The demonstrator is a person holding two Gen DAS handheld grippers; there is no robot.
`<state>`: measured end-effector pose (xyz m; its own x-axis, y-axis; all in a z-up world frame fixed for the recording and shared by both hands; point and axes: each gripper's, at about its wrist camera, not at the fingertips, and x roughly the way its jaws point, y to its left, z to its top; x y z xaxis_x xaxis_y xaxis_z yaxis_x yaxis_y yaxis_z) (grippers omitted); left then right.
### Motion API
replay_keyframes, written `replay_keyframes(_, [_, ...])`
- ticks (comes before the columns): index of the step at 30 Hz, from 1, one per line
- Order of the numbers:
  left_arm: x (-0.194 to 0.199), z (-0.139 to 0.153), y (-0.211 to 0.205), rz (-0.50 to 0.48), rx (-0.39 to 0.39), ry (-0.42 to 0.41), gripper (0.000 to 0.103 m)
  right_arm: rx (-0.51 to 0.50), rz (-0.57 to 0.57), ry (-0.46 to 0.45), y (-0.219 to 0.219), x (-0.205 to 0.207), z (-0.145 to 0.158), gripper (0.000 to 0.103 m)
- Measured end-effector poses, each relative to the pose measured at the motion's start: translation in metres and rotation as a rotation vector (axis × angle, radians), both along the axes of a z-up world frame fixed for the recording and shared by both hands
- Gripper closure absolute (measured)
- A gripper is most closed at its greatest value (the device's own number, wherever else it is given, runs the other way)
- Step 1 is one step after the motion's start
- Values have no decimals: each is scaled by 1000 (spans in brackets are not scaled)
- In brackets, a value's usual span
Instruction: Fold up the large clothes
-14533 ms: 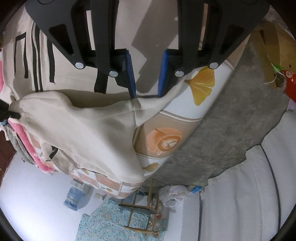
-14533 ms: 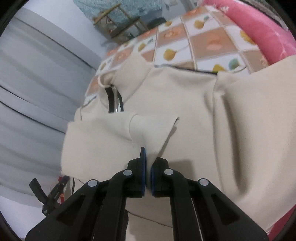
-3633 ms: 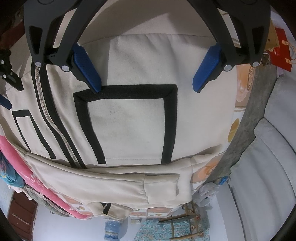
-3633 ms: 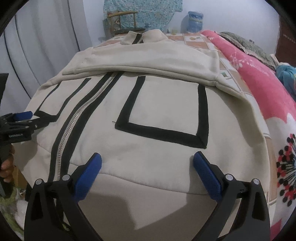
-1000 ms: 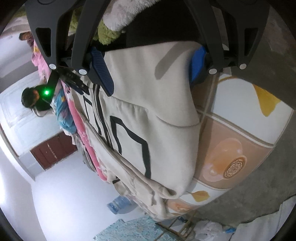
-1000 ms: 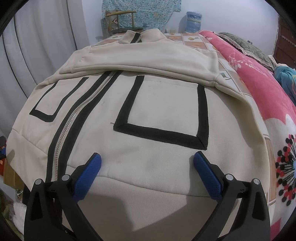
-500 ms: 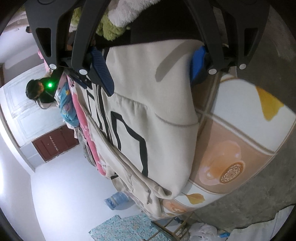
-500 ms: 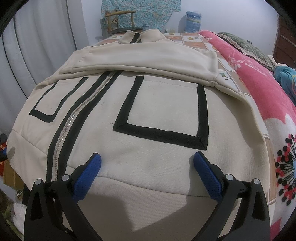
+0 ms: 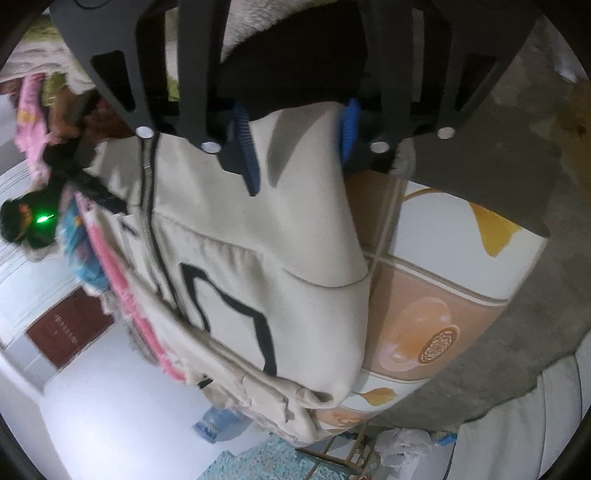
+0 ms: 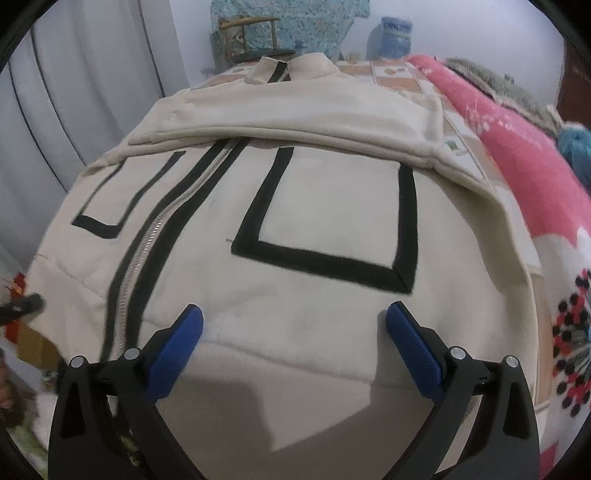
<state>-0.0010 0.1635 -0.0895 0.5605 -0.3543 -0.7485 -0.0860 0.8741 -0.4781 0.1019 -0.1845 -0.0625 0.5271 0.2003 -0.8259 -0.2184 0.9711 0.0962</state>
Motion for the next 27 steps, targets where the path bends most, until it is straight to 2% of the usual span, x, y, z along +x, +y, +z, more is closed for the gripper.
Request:
replay_keyframes(4, [2, 1, -6, -16, 85, 12, 73, 69, -8, 20, -23, -30, 11, 7])
replay_keyframes(7, [2, 3, -16, -43, 194, 12, 74, 35, -11, 37, -36, -56, 18, 7])
replay_keyframes(10, [3, 3, -25, -73, 286, 16, 74, -8, -50, 82, -54, -86, 22, 13])
replay_keyframes(12, [3, 3, -28, -87, 318, 17, 74, -19, -99, 102, -67, -99, 25, 19])
replay_keyframes(16, [3, 3, -28, -105, 341, 16, 74, -29, -200, 101, -90, -108, 29, 28])
replay_keyframes(19, [2, 3, -28, -111, 344, 15, 75, -15, -274, 125, -104, -105, 24, 42])
replay_keyframes(24, [0, 4, -31, -117, 358, 10, 76, 11, -311, 100, -111, -95, 26, 57])
replay_keyframes(27, [-2, 5, -32, -115, 362, 5, 77, 14, -337, 133, -115, -92, 18, 64])
